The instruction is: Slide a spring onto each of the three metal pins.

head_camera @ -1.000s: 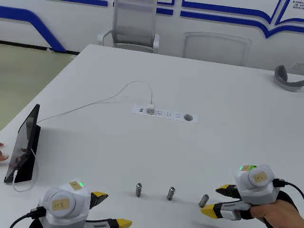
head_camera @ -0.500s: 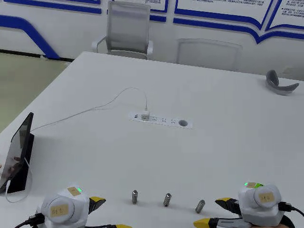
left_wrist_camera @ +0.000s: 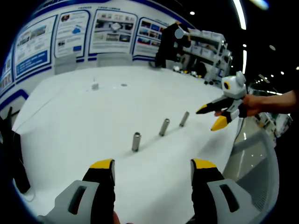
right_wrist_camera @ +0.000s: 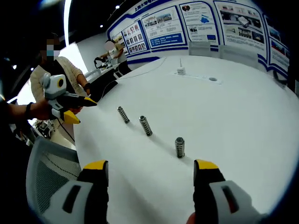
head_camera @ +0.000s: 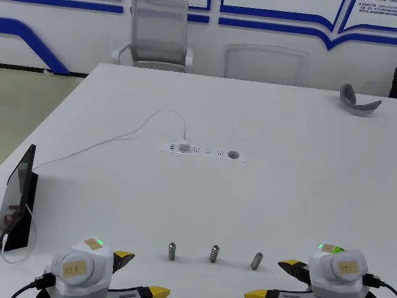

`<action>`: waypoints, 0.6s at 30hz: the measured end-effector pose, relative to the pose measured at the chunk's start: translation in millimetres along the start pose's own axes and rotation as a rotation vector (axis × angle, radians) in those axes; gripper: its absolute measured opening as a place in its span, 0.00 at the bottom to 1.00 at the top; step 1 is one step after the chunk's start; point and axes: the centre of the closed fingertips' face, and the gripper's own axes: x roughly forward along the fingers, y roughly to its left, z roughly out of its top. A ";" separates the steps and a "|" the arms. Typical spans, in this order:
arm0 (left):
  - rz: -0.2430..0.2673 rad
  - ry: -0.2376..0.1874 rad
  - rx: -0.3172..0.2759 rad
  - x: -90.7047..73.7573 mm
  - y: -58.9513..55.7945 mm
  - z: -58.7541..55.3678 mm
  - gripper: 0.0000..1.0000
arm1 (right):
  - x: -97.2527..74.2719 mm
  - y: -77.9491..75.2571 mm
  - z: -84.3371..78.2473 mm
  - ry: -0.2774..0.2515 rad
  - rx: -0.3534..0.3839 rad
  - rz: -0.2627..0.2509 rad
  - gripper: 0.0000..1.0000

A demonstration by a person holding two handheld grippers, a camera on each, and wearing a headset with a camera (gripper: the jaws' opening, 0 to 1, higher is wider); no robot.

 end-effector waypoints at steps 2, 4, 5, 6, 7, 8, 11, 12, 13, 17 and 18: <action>0.001 0.001 -0.002 -0.3 0.3 -0.6 0.68 | 0.2 2.3 -3.2 0.003 0.005 0.002 0.78; 0.002 0.004 -0.002 0.0 1.7 -2.4 0.68 | -0.5 4.7 -4.8 0.002 0.009 0.003 0.79; 0.002 0.004 -0.003 -0.4 1.5 -2.6 0.69 | -0.8 5.7 -5.3 0.001 0.010 0.005 0.80; 0.002 0.005 -0.004 -0.8 1.5 -3.2 0.69 | -1.5 6.9 -5.7 0.000 0.010 0.007 0.80; 0.004 0.004 -0.003 -1.0 1.8 -3.3 0.69 | -1.7 7.7 -5.9 0.000 0.010 0.008 0.80; 0.005 0.005 -0.004 -1.4 2.0 -3.8 0.70 | -1.7 8.0 -6.3 0.000 0.009 0.009 0.81; 0.006 0.009 -0.005 -2.1 2.4 -5.0 0.70 | -2.1 8.9 -6.7 0.002 0.008 0.010 0.81; 0.007 0.009 -0.006 -2.3 2.5 -5.2 0.71 | -2.2 9.0 -6.8 0.002 0.007 0.011 0.82; 0.007 0.009 -0.008 -2.6 2.4 -5.3 0.71 | -2.2 9.2 -6.9 0.003 0.005 0.012 0.82; 0.008 0.008 -0.009 -3.4 3.2 -6.1 0.71 | -1.8 10.8 -7.1 0.004 0.003 0.015 0.82; 0.009 0.008 -0.010 -3.7 3.1 -6.3 0.71 | -1.6 11.3 -7.2 0.006 0.001 0.016 0.82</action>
